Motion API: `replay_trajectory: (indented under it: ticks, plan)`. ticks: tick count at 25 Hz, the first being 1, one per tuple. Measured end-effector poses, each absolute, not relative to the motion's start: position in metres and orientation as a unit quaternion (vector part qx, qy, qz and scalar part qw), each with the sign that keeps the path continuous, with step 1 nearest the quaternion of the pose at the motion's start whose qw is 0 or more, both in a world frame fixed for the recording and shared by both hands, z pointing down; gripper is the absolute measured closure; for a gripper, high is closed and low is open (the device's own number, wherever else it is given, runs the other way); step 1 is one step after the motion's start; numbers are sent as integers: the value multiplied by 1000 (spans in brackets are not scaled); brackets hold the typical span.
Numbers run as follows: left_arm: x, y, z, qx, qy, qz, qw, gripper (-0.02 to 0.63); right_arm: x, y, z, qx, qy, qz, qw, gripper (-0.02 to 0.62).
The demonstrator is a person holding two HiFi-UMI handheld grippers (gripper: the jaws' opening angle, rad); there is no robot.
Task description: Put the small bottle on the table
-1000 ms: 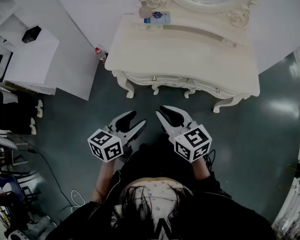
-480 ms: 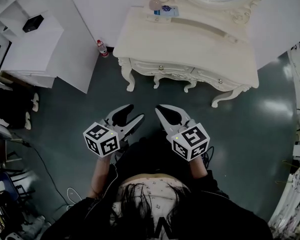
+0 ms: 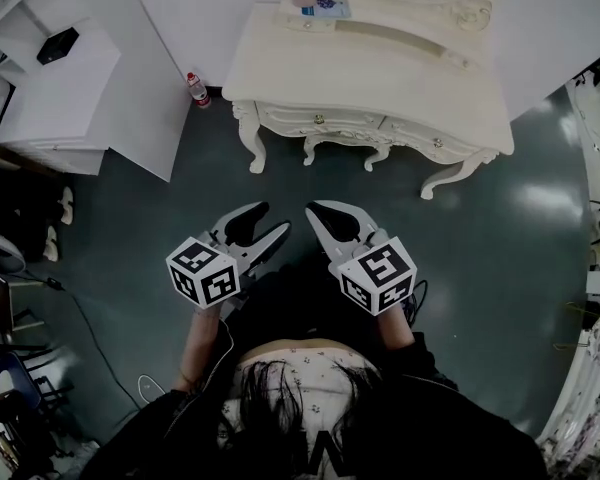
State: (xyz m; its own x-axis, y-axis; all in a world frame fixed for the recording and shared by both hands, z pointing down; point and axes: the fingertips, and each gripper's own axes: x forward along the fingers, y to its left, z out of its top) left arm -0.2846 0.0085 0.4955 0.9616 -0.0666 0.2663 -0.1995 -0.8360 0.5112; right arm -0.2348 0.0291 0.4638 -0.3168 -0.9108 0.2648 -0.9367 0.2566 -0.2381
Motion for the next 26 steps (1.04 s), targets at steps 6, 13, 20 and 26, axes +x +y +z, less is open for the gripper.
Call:
replay_trajectory:
  ticks: [6,13,20,26]
  plan:
    - [-290,11,495,952,-70,118,274,359,-243,31,463,582,-794,173,38,584]
    - [-301,9,490,953,-75,109,271,359,-256,30,460,574,-800,168,45,584]
    - [-307,8,493,952,-83,106,275,359,-264,31,461,564,-807,167,54,584]
    - [-308,5,494,952,-86,104,276,359,-264,28,462,562,-809,166,58,584]
